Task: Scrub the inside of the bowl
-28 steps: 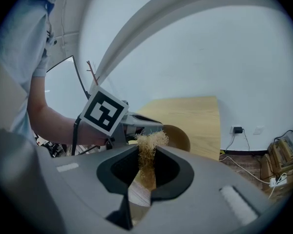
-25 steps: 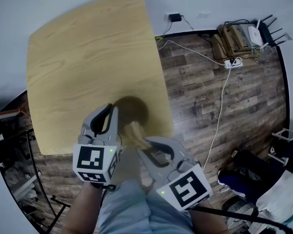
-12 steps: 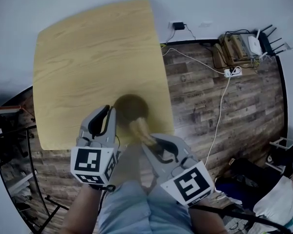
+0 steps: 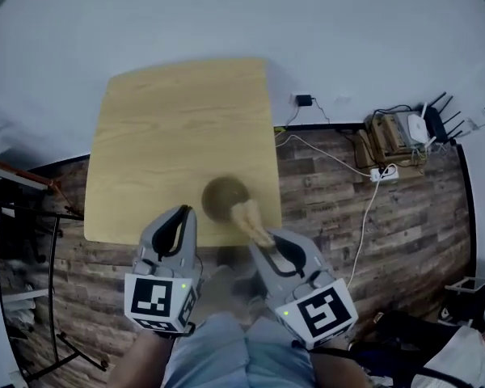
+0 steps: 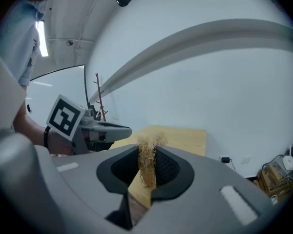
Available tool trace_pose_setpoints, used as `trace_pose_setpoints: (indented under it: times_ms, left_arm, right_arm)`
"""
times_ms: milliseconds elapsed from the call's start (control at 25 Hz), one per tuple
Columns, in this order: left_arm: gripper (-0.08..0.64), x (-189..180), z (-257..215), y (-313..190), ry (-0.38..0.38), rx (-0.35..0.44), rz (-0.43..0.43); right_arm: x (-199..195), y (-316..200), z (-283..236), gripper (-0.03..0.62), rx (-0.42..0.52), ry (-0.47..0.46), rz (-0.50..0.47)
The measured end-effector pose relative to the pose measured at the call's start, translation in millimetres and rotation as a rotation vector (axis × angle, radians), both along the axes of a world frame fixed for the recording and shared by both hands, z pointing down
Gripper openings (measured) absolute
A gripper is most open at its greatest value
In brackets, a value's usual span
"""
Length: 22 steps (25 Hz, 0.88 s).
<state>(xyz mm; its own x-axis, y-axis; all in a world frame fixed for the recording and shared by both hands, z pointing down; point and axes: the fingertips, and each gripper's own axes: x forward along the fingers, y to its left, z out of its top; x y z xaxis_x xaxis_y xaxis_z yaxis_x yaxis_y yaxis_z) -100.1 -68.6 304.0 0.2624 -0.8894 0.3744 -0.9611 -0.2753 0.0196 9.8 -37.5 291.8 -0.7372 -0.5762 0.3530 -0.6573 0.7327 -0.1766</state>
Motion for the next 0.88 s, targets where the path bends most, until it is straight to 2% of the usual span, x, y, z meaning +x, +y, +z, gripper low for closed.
trace_pose_setpoints:
  times_ms: [200,480,680,880]
  left_arm:
    - [0.021,15.2,-46.6,52.2,-0.013,0.121,-0.093]
    - [0.021,21.1,-77.9,93.3,-0.041,0.196,-0.177]
    - [0.021,19.0,-91.2,112.4,-0.031,0.226,-0.160]
    - [0.021,-2.3,-98.4,128.2,-0.019,0.231,-0.156]
  right_arm:
    - [13.9,25.1,-34.5,0.066,0.111,-0.029,-0.025]
    - [9.0,44.0,-62.2,0.066,0.206,-0.057,-0.043]
    - [-7.4,59.1,-78.8,0.066,0.236,-0.066,-0.048]
    - [-30.1,70.3,-89.2,0.066,0.263,-0.057,-0.032]
